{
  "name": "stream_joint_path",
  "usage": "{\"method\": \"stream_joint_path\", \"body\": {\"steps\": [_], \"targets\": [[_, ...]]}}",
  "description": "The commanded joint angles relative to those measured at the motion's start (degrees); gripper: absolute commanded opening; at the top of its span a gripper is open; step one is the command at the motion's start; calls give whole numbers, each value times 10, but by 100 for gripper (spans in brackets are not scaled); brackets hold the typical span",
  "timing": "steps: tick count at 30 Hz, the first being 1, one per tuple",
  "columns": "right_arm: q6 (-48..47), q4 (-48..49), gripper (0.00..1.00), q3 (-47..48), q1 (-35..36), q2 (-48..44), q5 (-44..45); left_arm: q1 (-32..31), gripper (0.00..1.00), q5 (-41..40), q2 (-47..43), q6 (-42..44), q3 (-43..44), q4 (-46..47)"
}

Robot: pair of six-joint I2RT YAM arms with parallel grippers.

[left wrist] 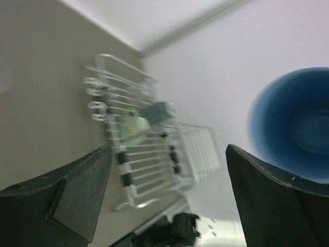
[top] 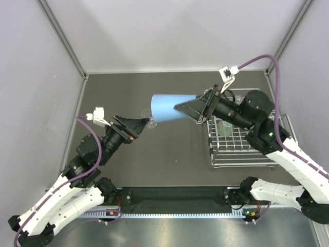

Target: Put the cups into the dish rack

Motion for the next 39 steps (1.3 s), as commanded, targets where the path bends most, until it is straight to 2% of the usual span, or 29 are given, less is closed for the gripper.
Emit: {"method": "stream_joint_path", "body": {"steps": [1,2,5,8,10,13,21,26,39], "targets": [[-115,-156,0,135,2,21,156,0,96,-159,-1,-24,55,-248],[-128,-224,0,158,2,44,227,0,93,-164,1,-21,61,-266],[-179,-327,0,247,-2,101,352,0,91,-157,-2,3,62,-277],[-219,-380,0,331,-16,163,432,0,88,-150,-7,20,63,-277],[-243,-405,0,374,-40,190,452,0,87,-148,-8,34,65,-277],[-272,-412,0,409,-86,232,449,0,86,-137,-8,52,69,-276],[-322,-447,0,503,-216,373,361,0,85,-130,-15,63,60,-310],[-324,-462,0,505,-249,424,358,0,84,-134,-36,68,50,-319],[-324,-459,0,457,-298,483,335,0,84,-127,-39,78,55,-331]]}}
